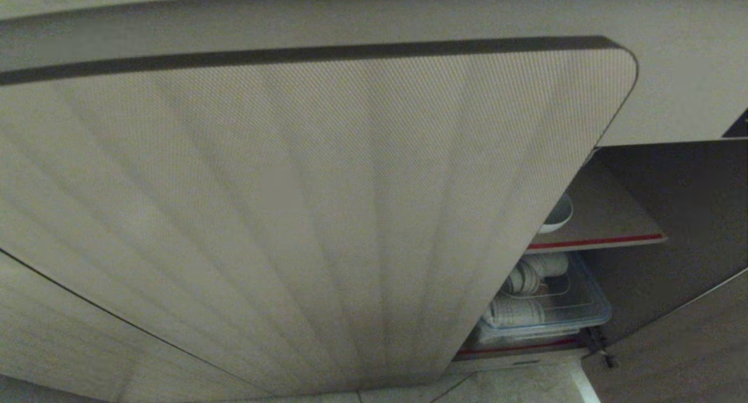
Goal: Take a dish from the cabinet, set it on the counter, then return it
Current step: Take the bowl from the cabinet
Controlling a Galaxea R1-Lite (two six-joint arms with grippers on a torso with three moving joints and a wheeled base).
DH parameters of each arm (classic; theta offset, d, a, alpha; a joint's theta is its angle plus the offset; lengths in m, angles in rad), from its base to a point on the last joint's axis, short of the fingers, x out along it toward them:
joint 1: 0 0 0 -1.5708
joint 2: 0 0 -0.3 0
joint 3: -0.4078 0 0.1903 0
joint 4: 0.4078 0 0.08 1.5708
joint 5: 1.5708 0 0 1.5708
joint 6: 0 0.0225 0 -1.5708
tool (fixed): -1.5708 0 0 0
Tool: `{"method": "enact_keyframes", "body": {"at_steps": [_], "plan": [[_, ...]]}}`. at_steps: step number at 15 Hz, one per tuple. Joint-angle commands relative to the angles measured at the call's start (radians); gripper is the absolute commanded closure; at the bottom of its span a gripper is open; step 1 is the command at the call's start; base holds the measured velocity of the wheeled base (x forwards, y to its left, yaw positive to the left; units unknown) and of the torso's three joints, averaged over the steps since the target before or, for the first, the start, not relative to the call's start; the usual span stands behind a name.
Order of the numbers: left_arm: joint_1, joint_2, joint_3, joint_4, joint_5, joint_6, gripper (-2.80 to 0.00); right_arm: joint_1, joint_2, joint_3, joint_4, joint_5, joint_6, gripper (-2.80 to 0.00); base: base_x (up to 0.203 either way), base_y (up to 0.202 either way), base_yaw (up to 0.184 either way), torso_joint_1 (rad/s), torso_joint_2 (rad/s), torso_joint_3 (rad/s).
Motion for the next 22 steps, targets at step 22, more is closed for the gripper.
{"method": "enact_keyframes", "body": {"at_steps": [22], "plan": [[0.0, 0.0, 0.0, 0.0, 0.0, 0.0, 0.0, -0.017, 0.592, -0.193, -0.164, 0.339, -0.114, 0.0, 0.0, 0.0, 0.0, 0.0, 0.0, 0.0]]}}
